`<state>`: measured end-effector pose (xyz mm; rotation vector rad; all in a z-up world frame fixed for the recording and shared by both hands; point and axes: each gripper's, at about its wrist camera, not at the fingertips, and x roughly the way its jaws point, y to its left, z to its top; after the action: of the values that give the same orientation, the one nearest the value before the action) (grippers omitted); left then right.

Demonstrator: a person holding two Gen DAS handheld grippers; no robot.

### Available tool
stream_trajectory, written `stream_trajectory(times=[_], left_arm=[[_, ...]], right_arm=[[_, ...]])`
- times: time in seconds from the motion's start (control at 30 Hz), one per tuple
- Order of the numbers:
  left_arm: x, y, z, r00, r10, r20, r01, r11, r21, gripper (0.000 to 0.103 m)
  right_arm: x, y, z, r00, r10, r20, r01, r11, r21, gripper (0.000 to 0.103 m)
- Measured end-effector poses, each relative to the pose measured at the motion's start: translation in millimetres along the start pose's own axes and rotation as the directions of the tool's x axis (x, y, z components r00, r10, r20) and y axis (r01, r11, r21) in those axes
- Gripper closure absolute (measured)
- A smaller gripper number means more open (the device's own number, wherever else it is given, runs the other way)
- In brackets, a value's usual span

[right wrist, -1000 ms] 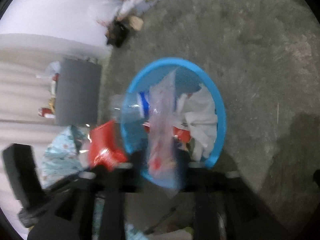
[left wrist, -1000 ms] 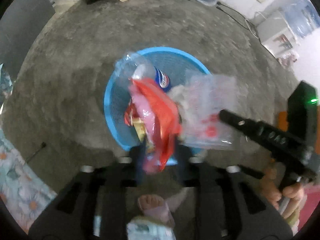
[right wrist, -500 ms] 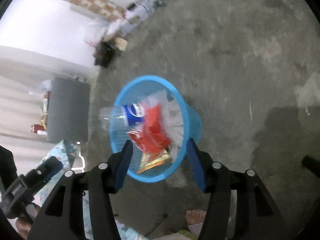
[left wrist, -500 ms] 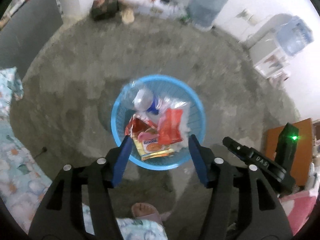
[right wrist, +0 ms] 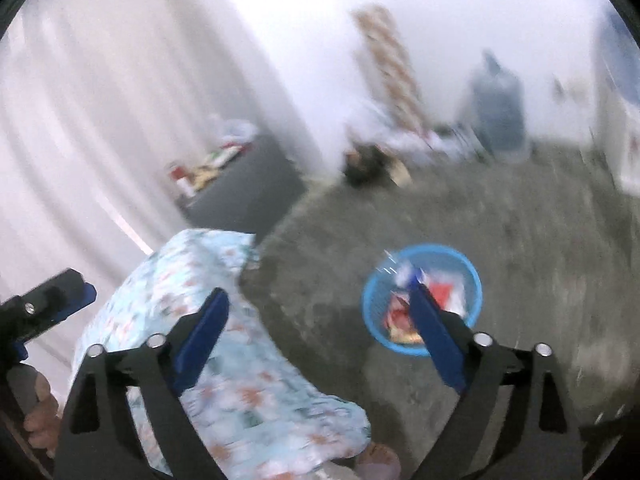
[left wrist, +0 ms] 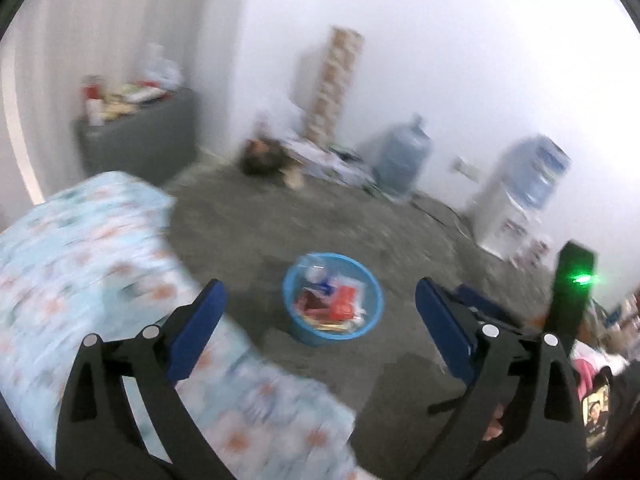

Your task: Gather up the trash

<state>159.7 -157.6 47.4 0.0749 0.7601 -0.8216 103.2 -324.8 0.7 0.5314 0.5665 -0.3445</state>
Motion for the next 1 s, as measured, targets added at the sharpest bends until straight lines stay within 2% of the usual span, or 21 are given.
stream_trajectory(times=[0.07,0.1,0.17,0.27,0.33,0.4,0.47,0.5,0.57,0.67,0.73,0.8,0.87,0.93,1.0], left_arm=[[-37,13,-19,0.996,0.081,0.047,-0.079,0.996,-0.053,0.010],[-57,19,-30,0.987,0.145,0.070,-0.139,0.987,-0.086,0.010],[-82,29,-45,0.969,0.226,0.097,-0.211,0.967,-0.142,0.009],[-115,43,-65,0.944,0.309,0.119,-0.277,0.933,-0.228,0.009],[-131,52,-78,0.909,0.402,0.111,-0.363,0.893,-0.268,0.009],[-141,57,-90,0.861,0.499,0.096,-0.459,0.845,-0.275,0.009],[-146,59,-100,0.825,0.556,0.097,-0.515,0.812,-0.273,0.009],[-148,60,-104,0.814,0.573,0.095,-0.531,0.801,-0.278,0.009],[-153,65,-113,0.809,0.582,0.085,-0.535,0.788,-0.304,0.009],[-152,67,-127,0.811,0.582,0.058,-0.532,0.776,-0.338,0.009],[-146,64,-139,0.801,0.599,0.019,-0.556,0.755,-0.348,0.009],[-137,60,-149,0.790,0.612,-0.032,-0.583,0.733,-0.350,0.009],[-126,57,-160,0.795,0.602,-0.078,-0.589,0.732,-0.343,0.009],[-114,57,-167,0.802,0.580,-0.146,-0.593,0.738,-0.324,0.009],[-107,55,-173,0.801,0.570,-0.183,-0.597,0.741,-0.307,0.009]], right_arm=[[-18,39,-3,0.999,0.031,0.028,-0.028,0.994,-0.110,0.007],[-24,52,-5,0.999,0.040,0.032,-0.035,0.988,-0.149,0.007],[-38,83,-12,0.997,0.069,0.035,-0.060,0.972,-0.227,0.007],[-50,112,-22,0.993,0.117,0.014,-0.107,0.949,-0.298,0.007],[-57,126,-30,0.992,0.128,-0.001,-0.121,0.939,-0.321,0.007],[-63,134,-38,0.993,0.120,-0.011,-0.117,0.932,-0.342,0.007],[-67,142,-47,0.996,0.083,-0.011,-0.081,0.919,-0.385,0.007],[-70,145,-51,0.998,0.058,-0.003,-0.054,0.910,-0.410,0.007],[-76,155,-59,1.000,0.017,0.013,-0.009,0.889,-0.457,0.007],[-78,161,-73,1.000,-0.018,0.016,0.024,0.850,-0.526,0.007],[-77,163,-80,0.999,-0.037,-0.004,0.029,0.830,-0.556,0.007],[-72,161,-88,0.995,-0.089,-0.046,0.046,0.816,-0.576,0.007],[-69,157,-94,0.991,-0.113,-0.073,0.050,0.809,-0.585,0.007],[-68,152,-100,0.987,-0.148,-0.064,0.082,0.800,-0.594,0.007],[-67,149,-105,0.983,-0.171,-0.068,0.095,0.790,-0.606,0.007]])
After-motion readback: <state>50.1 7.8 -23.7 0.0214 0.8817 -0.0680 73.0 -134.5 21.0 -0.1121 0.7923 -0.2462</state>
